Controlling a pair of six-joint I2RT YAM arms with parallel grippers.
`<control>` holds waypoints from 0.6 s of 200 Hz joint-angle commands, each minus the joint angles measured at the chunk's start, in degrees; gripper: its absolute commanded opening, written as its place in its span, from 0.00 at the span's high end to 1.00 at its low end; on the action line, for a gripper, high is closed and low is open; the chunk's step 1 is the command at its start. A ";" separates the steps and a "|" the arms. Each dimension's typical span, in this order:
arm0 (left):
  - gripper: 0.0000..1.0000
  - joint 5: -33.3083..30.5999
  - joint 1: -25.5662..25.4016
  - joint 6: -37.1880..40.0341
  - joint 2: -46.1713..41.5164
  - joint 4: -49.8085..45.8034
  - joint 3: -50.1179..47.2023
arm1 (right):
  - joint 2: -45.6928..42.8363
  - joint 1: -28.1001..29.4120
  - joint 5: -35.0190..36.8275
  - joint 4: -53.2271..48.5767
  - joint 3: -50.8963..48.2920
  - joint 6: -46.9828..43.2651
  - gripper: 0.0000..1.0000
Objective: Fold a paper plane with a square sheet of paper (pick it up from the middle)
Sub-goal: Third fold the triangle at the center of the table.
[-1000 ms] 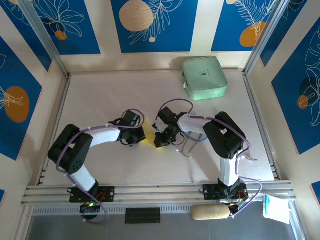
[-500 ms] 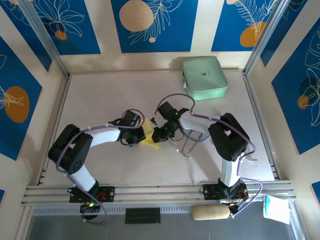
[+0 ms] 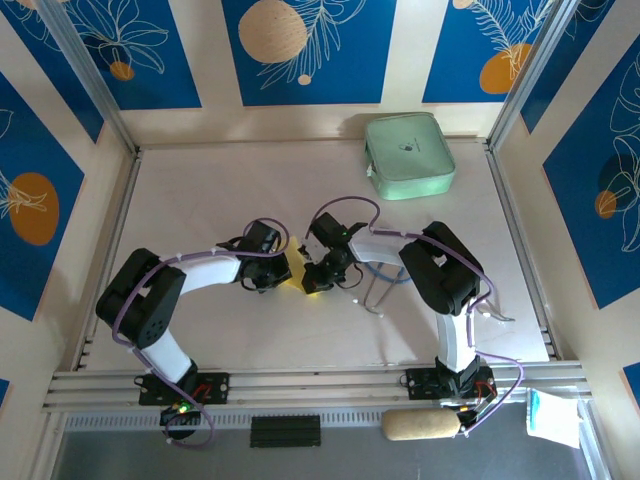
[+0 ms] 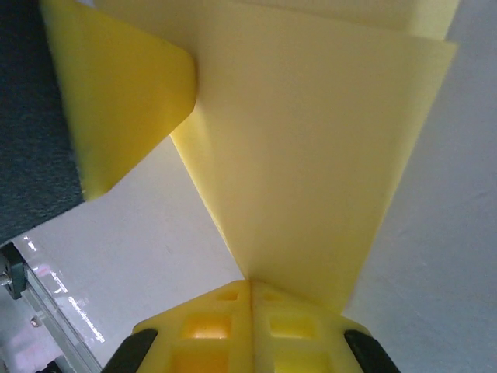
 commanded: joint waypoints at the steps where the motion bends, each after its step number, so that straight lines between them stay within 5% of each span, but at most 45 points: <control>1: 0.92 0.25 -0.04 2.89 0.07 0.25 -0.42 | 1.55 -0.51 -0.33 -1.93 -1.83 -0.27 1.00; 40: 0.85 5.30 -0.47 5.10 -5.00 6.50 -0.88 | 2.71 -0.82 -2.10 -1.57 -1.26 0.17 1.00; 120: 0.92 7.39 -1.86 3.83 0.53 11.07 -4.18 | 3.32 -1.50 -3.14 -1.57 -0.93 0.72 1.00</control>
